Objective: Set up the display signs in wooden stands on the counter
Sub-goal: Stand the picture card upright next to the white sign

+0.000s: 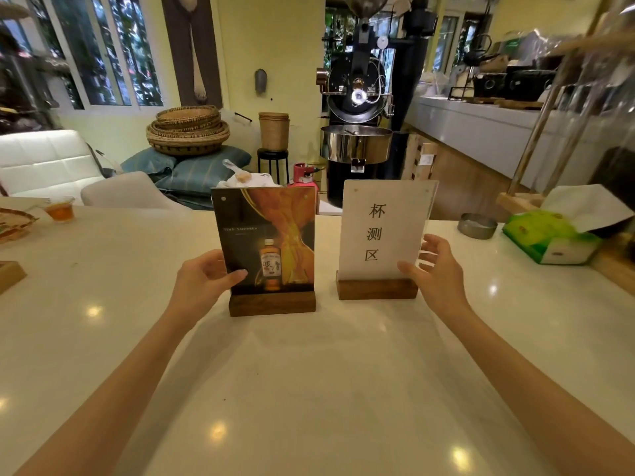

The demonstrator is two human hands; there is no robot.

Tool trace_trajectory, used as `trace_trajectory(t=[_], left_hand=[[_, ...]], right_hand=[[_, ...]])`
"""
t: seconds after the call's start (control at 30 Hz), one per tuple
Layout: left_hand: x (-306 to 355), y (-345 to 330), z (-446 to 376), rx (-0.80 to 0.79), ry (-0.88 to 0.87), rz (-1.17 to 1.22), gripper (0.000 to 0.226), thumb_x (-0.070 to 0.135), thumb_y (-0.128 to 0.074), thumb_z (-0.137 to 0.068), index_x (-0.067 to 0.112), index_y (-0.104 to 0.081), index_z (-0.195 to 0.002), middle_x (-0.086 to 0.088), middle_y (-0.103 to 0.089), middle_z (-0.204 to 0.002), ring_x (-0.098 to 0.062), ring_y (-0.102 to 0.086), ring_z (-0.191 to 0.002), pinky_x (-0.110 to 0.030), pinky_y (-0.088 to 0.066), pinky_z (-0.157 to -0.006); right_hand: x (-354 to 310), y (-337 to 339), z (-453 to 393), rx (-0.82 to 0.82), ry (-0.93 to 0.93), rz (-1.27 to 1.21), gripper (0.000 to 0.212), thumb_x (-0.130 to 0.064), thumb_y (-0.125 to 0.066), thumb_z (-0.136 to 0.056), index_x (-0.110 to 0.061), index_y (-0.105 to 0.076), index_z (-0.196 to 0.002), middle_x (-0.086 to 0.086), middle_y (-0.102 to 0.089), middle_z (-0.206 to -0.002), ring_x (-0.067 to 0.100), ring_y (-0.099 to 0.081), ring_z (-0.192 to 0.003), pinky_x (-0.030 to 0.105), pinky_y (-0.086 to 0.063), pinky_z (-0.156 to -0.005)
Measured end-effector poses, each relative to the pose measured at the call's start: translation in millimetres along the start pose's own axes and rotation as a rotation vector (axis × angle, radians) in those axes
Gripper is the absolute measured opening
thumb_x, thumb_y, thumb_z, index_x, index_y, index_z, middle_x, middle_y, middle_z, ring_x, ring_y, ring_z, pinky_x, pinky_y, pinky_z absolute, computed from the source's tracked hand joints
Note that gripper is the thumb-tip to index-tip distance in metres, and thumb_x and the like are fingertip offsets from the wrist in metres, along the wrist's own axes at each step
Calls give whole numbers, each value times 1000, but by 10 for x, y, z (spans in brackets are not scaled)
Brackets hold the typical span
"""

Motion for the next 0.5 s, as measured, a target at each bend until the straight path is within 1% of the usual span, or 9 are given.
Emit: trace_trajectory(t=[0.07, 0.17, 0.23, 0.3, 0.37, 0.43, 0.5], left_hand=[[4, -1, 4, 17, -2, -9, 25, 8, -65, -78, 17, -60, -102, -5, -64, -100, -27, -61, -93, -46, -51, -87], [6, -9, 5, 47, -7, -45, 29, 11, -65, -78, 10, -61, -107, -6, -65, -99, -27, -61, -91, -41, -51, -83], [10, -34, 1, 52, -8, -53, 30, 12, -65, -78, 8, -61, -108, -6, -65, -99, -28, -62, -91, -42, -52, -83], [17, -59, -4, 59, -14, -53, 29, 12, -65, -78, 8, -61, -107, -10, -67, -100, -29, -63, -90, -43, -53, -83], [28, -88, -4, 71, -25, -58, 28, 14, -65, -78, 9, -62, -105, -14, -69, -102, -30, -63, -89, -42, -54, -82], [43, -135, -9, 88, -40, -67, 28, 15, -66, -78, 8, -62, -105, -16, -69, -105, -29, -63, -89, -41, -54, -80], [65, -208, -19, 110, -51, -91, 29, 16, -66, -77, 7, -62, -105, -16, -69, -106, -25, -62, -87, -37, -53, -78]], right_hand=[[-14, -57, 3, -60, -7, -27, 55, -16, -68, -79, -10, -41, -126, 11, -56, -126, 17, -51, -99, 29, -45, -83], [-32, -45, -37, -56, -4, -8, 46, -18, -65, -81, -8, -45, -122, 14, -59, -122, 22, -55, -96, 33, -47, -81], [-26, -10, -62, -48, -5, 17, 41, -18, -63, -82, -6, -49, -118, 15, -60, -120, 27, -58, -100, 37, -49, -84], [-12, 25, -71, -44, -4, 14, 33, -18, -64, -82, -6, -53, -111, 16, -63, -114, 31, -59, -103, 44, -51, -89], [-3, 55, -59, -43, 1, 9, 26, -17, -66, -80, -8, -55, -102, 14, -65, -106, 30, -60, -99, 48, -52, -89], [-1, 98, -46, -34, 7, 12, 20, -16, -68, -78, -10, -56, -93, 9, -64, -96, 28, -61, -93, 49, -54, -85], [10, 160, -27, -25, 2, 4, 16, -14, -68, -78, -12, -56, -89, 7, -63, -91, 27, -62, -90, 49, -55, -83]])
Point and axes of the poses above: each hand's wrist, its own z-axis away from the middle knuckle, its own y-axis out of the back of the hand, x = y × z, the point moved 8 cm from there along -z, towards the middle knuckle
